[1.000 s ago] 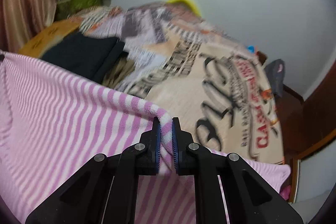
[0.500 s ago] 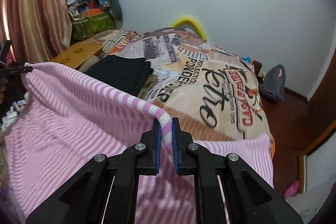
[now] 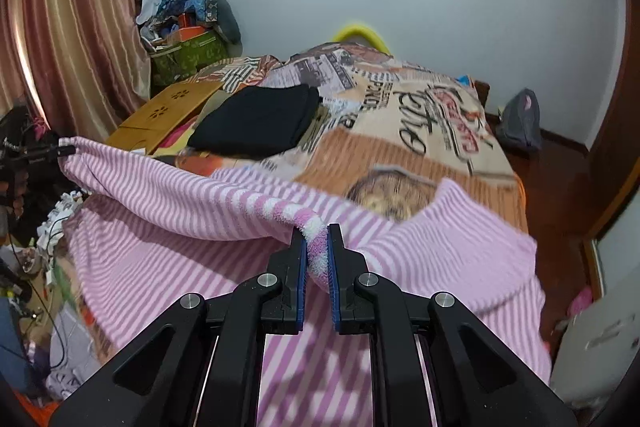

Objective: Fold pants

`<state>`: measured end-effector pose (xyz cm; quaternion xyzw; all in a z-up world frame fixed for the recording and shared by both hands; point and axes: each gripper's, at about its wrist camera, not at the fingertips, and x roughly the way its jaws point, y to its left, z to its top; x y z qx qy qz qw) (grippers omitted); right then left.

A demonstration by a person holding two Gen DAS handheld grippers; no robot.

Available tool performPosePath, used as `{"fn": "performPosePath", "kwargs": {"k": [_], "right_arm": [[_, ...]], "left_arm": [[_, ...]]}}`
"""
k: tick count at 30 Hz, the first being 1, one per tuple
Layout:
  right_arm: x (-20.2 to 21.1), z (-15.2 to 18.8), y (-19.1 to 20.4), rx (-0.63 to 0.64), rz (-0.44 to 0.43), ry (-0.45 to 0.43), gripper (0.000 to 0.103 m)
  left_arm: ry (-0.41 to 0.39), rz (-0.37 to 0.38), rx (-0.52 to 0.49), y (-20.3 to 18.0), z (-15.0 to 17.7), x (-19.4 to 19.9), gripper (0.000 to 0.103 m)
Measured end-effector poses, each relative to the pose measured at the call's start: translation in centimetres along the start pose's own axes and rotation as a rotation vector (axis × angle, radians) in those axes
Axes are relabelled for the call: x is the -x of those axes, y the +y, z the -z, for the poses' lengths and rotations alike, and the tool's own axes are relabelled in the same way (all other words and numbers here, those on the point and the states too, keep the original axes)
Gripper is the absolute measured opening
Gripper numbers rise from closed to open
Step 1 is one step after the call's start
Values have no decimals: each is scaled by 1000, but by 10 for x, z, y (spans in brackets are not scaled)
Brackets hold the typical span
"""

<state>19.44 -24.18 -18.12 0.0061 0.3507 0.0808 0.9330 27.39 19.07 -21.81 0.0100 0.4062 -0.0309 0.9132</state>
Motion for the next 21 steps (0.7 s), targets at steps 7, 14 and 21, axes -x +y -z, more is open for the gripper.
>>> {"fn": "performPosePath", "kwargs": {"k": [7,14,21], "right_arm": [[13,42,1,-60,-4,25,8],[5,77,2,-103,-16,82,8],[2,98,9,-96,-24,131,12]], "left_arm": [[-5,9,-34,-2,58,2,14],[47,-11,-25,-7,92,-6,16],[50,-17,52,2,103,14,27]]}}
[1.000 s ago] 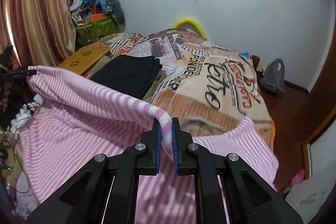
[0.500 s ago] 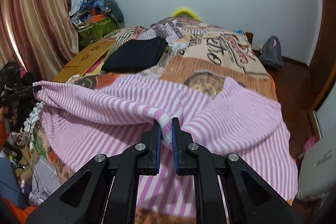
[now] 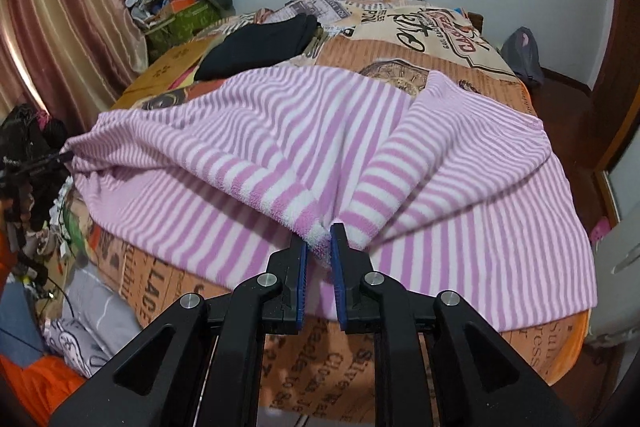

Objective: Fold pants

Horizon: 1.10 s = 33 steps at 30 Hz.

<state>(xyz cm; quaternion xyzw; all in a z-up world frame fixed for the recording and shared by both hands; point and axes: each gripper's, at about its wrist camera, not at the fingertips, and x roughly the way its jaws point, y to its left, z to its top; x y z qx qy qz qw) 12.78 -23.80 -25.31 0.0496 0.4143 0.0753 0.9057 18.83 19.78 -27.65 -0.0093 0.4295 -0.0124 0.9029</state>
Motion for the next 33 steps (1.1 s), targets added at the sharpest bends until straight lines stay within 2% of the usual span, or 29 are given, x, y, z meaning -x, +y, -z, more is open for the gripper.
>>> {"fn": "performPosePath", "kwargs": {"k": [4,10,12,14,17,19,23,29,33], "right_arm": [[12,0,-8,-15,5,8,16],[36,-6,-29,-74,45,-41,22],[42,-13,-37,-89,60,-60,30],[47,-25,-47,-105,86,-95,34],[47,-43,-58,-105,109,-114,35],[41,-61,-66,-102,120,-128,39],[21,-88,-78,-83,151,-150,58],[-41,-125,-99,-61,148,-89,59],[-105,-144,-127,-104,131,39,59]], "left_arm": [[-3,-12,38,-1,-6,18,28],[-37,-12,100,-9,-38,45,28],[-50,-18,103,-14,-50,48,30],[-59,-24,102,-23,-64,46,34],[-70,-1,119,-37,-85,36,38],[-70,16,134,-48,-100,23,39],[-67,28,121,-72,-125,-7,39],[-37,79,108,-108,-158,-57,39],[-13,75,78,-127,-168,-86,40]]}}
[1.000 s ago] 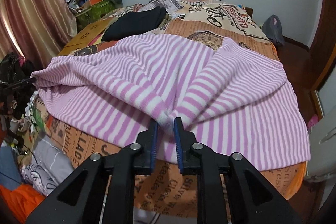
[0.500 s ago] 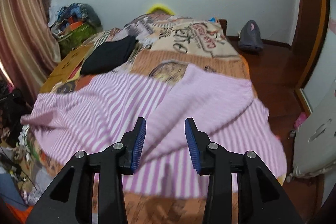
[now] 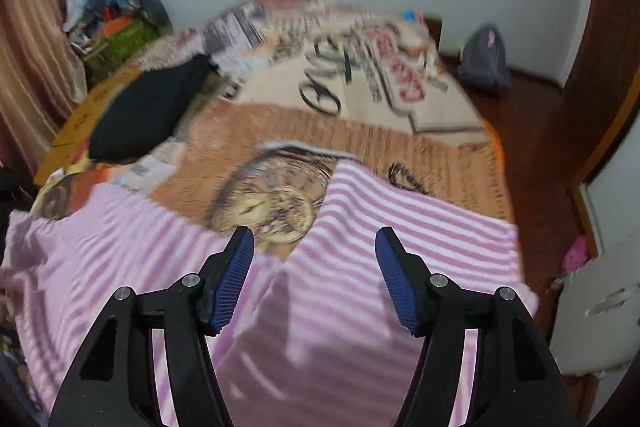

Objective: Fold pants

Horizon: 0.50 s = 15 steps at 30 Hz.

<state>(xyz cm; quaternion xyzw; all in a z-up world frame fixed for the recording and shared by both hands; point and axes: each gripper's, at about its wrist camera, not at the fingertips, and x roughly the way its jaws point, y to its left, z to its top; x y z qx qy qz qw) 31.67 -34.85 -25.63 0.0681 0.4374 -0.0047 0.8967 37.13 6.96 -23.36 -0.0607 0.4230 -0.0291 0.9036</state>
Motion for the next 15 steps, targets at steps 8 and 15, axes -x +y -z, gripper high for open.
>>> {"fn": "performPosePath", "kwargs": {"k": [8,15], "right_arm": [[-79,-19,-23,-45,-62,164,51],[-86,-15,-28,-12,-61,149,6]], "left_arm": [[64,-31,-51,-25,2,-42,48],[102,-29,-101,-56,7,-51,50]]}}
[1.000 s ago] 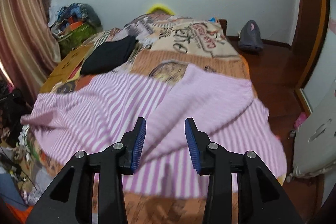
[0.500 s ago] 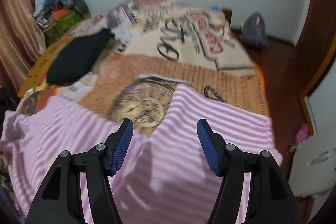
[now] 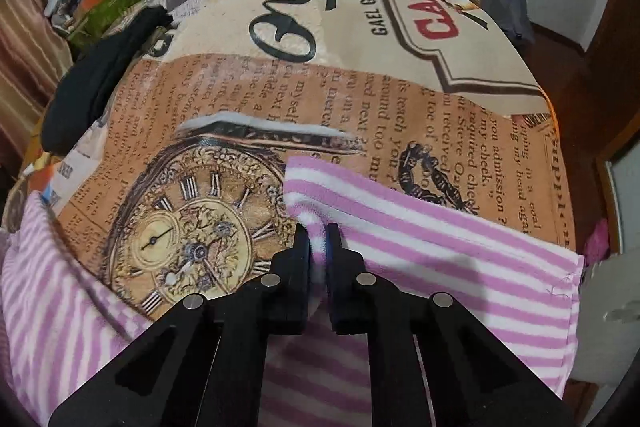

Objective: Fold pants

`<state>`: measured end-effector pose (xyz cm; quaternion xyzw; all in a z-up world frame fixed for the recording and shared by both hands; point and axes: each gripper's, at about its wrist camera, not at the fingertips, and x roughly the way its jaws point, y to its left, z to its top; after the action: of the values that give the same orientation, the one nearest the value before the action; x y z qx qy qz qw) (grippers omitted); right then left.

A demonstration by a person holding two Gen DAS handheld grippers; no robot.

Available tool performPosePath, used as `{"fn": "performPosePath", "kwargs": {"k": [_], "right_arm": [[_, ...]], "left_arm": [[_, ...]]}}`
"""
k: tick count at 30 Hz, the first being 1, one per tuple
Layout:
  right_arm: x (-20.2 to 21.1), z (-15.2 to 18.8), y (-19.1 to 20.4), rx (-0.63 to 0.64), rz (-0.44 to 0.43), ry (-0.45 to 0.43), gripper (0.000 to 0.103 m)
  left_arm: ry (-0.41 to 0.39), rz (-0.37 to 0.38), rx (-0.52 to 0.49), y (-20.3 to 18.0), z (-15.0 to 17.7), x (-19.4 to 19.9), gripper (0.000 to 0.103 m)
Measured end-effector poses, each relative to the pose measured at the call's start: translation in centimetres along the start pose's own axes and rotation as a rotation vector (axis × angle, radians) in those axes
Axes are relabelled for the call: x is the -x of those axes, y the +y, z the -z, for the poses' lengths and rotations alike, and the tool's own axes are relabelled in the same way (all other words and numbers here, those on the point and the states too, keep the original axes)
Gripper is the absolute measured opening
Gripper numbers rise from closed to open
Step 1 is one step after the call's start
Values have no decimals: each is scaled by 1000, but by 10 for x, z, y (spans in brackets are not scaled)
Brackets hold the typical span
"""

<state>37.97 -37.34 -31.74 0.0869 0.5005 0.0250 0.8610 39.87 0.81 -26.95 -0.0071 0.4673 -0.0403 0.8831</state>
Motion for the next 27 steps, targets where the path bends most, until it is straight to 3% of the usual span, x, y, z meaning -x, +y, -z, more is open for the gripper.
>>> {"fn": "performPosePath", "kwargs": {"k": [5,9,15,20,27], "right_arm": [[53,14,-13,-16,1,-120,6],[124,36,-29,-47,-2,-230,6],[193,69,-63,-115,11,-320,6],[210,103,-87,-185,34,-340,6],[214,174,-113,-304,57,-317,6]], "left_arm": [[-3,37,-54,-39,-2,15,56],[-13,98,-108,-82,-7,35,62],[-47,185,-218,-157,1,65,73],[1,228,-270,-196,28,69,73],[59,206,-285,-215,61,61,73]]}}
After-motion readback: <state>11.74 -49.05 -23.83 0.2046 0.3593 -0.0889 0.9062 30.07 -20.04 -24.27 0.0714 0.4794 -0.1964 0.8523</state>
